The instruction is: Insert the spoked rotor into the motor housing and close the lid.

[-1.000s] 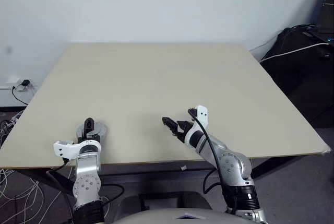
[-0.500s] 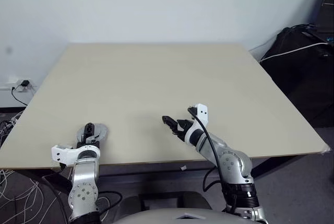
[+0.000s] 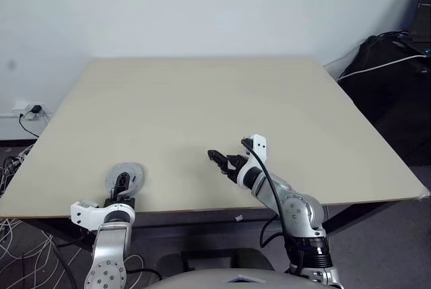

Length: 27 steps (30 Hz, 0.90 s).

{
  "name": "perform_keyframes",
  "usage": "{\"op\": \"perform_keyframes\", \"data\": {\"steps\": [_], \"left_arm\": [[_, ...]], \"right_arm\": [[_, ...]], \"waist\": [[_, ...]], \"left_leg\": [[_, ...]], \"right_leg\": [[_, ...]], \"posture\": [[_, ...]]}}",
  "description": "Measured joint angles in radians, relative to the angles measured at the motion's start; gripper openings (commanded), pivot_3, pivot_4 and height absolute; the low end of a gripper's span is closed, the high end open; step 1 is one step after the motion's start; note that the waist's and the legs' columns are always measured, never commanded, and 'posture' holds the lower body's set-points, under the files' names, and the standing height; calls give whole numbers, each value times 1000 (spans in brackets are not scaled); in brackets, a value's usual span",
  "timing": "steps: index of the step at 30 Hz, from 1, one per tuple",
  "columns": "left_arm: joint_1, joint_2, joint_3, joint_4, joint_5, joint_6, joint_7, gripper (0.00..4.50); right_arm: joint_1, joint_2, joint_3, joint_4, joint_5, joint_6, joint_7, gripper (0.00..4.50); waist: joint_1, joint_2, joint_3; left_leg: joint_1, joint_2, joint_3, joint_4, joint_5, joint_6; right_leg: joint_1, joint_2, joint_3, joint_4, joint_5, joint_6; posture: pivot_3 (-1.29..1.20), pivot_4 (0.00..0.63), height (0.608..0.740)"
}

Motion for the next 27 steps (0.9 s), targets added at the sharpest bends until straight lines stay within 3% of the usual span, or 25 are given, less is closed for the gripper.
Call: {"op": "perform_keyframes", "data": {"steps": [13,21,27], "left_arm": [[101,-28,-56,-114,-73,106,43,4476],[85,88,-173,-146,-44,250,-214,4476],[47,178,-216,-152,175,231,-428,4476]], "right_arm": [[1,3,-4,2,-5,3,12,4500],[1,6,-4,6,-18,8,18,4500],[4,6,4,6,-40,4,33,4500]], "waist": [[3,2,2],[-8,0,7],[-10,2,9]], "left_leg": [[0,0,-1,-1,0,0],[-2,1,0,-2,1,-2],[-2,1,0,-6,4,-8]], "right_leg": [[-2,-1,-1,0,-1,0],[-4,1,-1,1,-1,-2],[-5,2,-1,1,-2,-3]], "posture": [[0,0,740],[0,0,740],[0,0,740]]}}
